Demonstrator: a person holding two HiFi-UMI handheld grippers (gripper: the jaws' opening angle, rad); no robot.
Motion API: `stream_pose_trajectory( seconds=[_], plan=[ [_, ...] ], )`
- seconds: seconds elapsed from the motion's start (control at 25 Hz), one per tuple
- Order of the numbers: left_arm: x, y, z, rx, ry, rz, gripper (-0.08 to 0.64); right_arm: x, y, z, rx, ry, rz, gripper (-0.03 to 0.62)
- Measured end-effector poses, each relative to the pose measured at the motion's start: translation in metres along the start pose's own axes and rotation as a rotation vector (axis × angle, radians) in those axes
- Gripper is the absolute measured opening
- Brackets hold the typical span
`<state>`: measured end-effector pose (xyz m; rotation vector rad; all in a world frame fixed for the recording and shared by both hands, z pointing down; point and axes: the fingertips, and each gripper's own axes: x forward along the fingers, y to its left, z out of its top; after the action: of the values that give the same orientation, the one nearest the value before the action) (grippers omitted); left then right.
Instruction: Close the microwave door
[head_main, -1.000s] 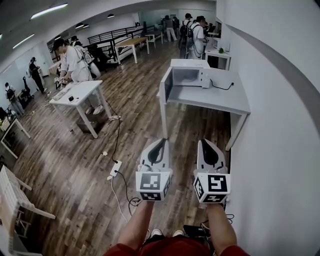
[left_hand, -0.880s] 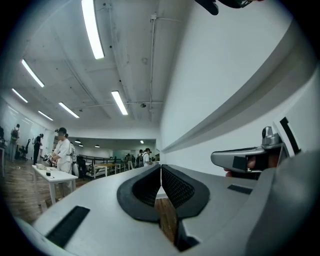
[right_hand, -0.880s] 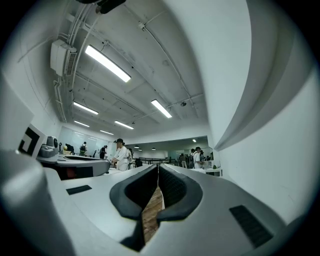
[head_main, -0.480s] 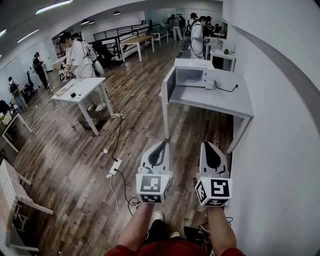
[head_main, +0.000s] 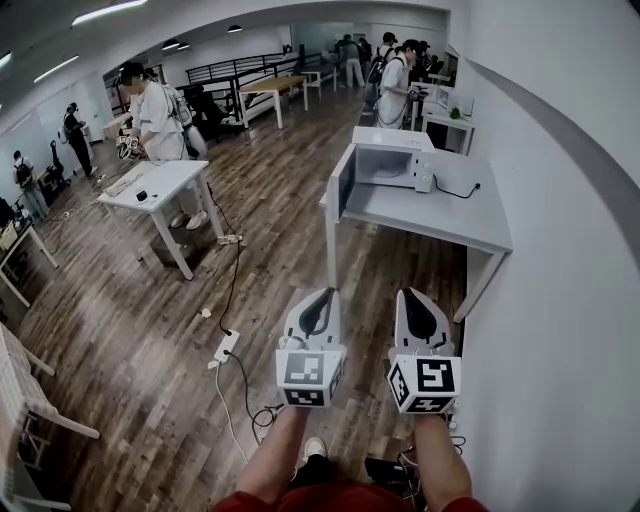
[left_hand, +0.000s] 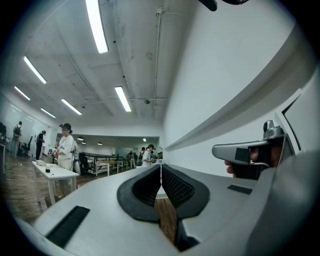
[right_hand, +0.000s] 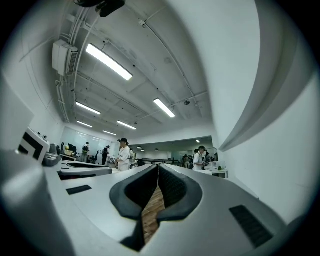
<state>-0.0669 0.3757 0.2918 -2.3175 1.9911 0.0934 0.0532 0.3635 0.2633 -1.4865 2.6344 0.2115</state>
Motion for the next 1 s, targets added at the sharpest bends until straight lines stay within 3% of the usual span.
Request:
stream_pose_trajectory(
  seconds=[0.64, 1.0],
  plan=[
    [0.078, 0.111, 0.002, -0.016, -0.028, -0.036, 0.029, 0.127, 0.046, -0.013, -0.077, 0.019, -0.014, 0.028],
    [0.109, 0.139, -0.009, -0.011, -0.03, -0.068, 0.029, 0.168, 0.049, -0.028, -0.074, 0.019, -0.042, 0.028]
  ],
)
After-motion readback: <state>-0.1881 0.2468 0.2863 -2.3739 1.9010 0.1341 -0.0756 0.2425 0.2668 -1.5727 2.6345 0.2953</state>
